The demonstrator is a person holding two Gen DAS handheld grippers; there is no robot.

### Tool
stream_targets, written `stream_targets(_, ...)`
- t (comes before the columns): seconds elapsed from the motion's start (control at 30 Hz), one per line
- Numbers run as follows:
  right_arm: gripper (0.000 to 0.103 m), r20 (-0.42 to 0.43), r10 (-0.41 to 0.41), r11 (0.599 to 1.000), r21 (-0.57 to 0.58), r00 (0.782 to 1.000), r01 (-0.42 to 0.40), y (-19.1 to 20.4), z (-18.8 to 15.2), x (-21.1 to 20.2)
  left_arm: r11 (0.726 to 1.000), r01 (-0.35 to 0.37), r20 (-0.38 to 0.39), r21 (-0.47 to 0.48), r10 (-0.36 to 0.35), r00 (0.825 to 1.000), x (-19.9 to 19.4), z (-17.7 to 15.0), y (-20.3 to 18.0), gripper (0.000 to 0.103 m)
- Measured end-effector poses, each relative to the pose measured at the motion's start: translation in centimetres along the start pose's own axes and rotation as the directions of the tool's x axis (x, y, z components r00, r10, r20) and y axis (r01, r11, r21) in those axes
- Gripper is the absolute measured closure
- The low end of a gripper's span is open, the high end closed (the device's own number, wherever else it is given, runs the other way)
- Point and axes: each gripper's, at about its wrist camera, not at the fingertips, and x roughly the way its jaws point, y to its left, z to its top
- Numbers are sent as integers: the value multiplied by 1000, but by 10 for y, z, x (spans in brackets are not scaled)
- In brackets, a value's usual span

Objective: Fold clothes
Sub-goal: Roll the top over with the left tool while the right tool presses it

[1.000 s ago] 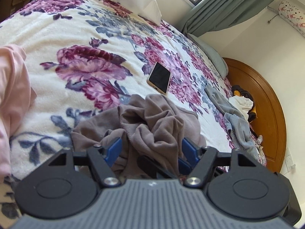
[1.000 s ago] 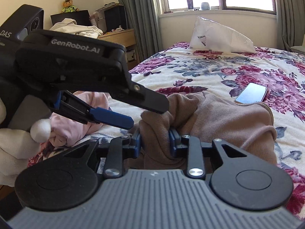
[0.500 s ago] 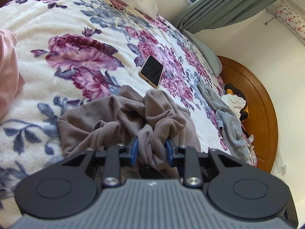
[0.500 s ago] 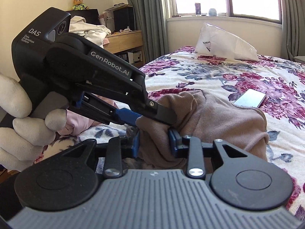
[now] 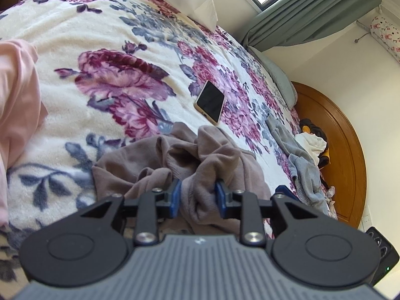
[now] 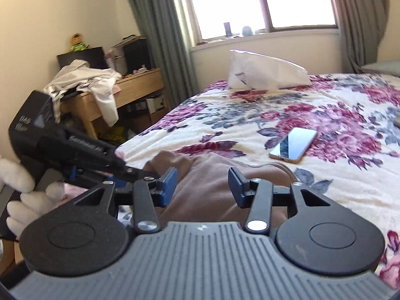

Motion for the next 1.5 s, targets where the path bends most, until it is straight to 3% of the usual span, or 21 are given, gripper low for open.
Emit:
stream_targets(0.07, 55, -19, -17, 999, 38, 1000, 17, -6, -3, 10, 1000, -6, 3, 13, 6, 1000, -2, -1, -1, 57)
stream_targets(0.13, 55, -38, -21, 998, 61, 999, 23, -7, -8, 18, 1000, -11, 0, 27, 11, 1000, -1, -3, -2, 56)
stream_targets(0.2, 54, -47, -18, 998, 66, 999, 21, -4, -13, 21, 999, -16, -4, 42, 16, 1000, 0, -5, -3, 60)
stream_targets(0.27, 55, -58, -17, 998, 64, 998, 20, 1, -17, 27, 998, -30, -6, 60, 30, 1000, 1, -6, -4, 78)
stream_targets(0.4, 59, -59, -37, 998, 58, 998, 40, 8, -20, 37, 997, -47, 28, 65, 46, 999, -4, -6, -1, 86)
stream_targets(0.53, 93, -52, -26, 998, 58, 998, 29, 15, -19, 46, 998, -39, 70, 45, 35, 997, -15, -1, 3, 89)
stream_targets(0.57, 95, -51, -32, 998, 46, 998, 35, 19, -18, 48, 998, -40, 80, 38, 37, 996, -17, 0, 4, 89)
stream_targets(0.77, 97, -47, -25, 1000, 14, 999, 26, 44, -17, 59, 996, -88, 115, 18, 85, 990, -29, 5, 10, 90)
stream_targets(1.0, 98, -77, -36, 999, 7, 996, 37, 51, -23, 68, 992, -84, 67, -96, 91, 994, -18, 2, 41, 88)
stream_targets(1.13, 98, -97, -41, 998, 38, 994, 45, 42, -26, 69, 989, -102, 62, -107, 109, 992, -13, -1, 47, 79)
stream_targets(1.23, 92, -114, -31, 997, 67, 993, 39, 36, -14, 66, 989, -125, 66, -80, 130, 989, -14, -1, 44, 72)
stream_targets(1.3, 81, -107, -37, 995, 87, 994, 47, 33, -7, 61, 987, -140, 67, -75, 145, 987, -15, -2, 45, 68)
stream_targets(1.37, 61, -76, -61, 994, 90, 995, 68, 29, -1, 55, 985, -150, 67, -80, 155, 986, -16, -3, 48, 63)
stream_targets(1.5, 46, -23, -96, 988, 122, 995, 98, 12, 6, 46, 986, -150, 71, -75, 155, 985, -19, -8, 55, 59)
